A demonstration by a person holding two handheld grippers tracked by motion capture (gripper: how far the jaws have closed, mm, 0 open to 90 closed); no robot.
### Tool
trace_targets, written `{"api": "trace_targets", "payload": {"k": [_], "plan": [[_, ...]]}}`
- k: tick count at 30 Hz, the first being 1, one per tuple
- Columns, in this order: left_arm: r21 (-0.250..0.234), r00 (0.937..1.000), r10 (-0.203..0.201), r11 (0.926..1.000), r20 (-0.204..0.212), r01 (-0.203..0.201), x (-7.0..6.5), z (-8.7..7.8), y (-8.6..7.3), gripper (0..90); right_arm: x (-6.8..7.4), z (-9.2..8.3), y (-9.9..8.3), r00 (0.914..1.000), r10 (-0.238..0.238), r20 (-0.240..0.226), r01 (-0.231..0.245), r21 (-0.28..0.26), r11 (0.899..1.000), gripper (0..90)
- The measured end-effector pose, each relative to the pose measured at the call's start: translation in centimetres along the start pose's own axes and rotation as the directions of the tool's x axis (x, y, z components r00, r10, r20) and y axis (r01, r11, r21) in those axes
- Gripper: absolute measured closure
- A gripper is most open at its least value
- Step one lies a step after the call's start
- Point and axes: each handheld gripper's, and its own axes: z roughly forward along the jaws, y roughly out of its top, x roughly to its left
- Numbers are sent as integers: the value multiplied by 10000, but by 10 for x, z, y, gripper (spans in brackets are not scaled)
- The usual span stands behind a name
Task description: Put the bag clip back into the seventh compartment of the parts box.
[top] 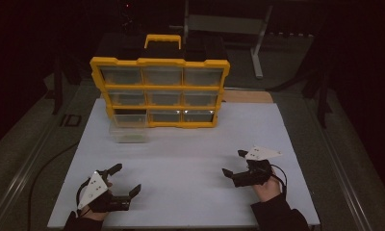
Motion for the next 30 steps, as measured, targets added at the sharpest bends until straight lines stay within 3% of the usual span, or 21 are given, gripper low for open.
{"api": "trace_targets", "payload": {"k": [21, 30], "plan": [[25, 10000, 26, 10000, 0, -26, -1, 0, 0, 47, -1, -30, -34, 9953, 206, 951, -193, -146, 9997, 83], [34, 10000, 37, 10000, -1, -37, -1, 0, 0, 47, 2, -36, -46, 9942, 252, 1043, -234, -185, 9996, 83]]}}
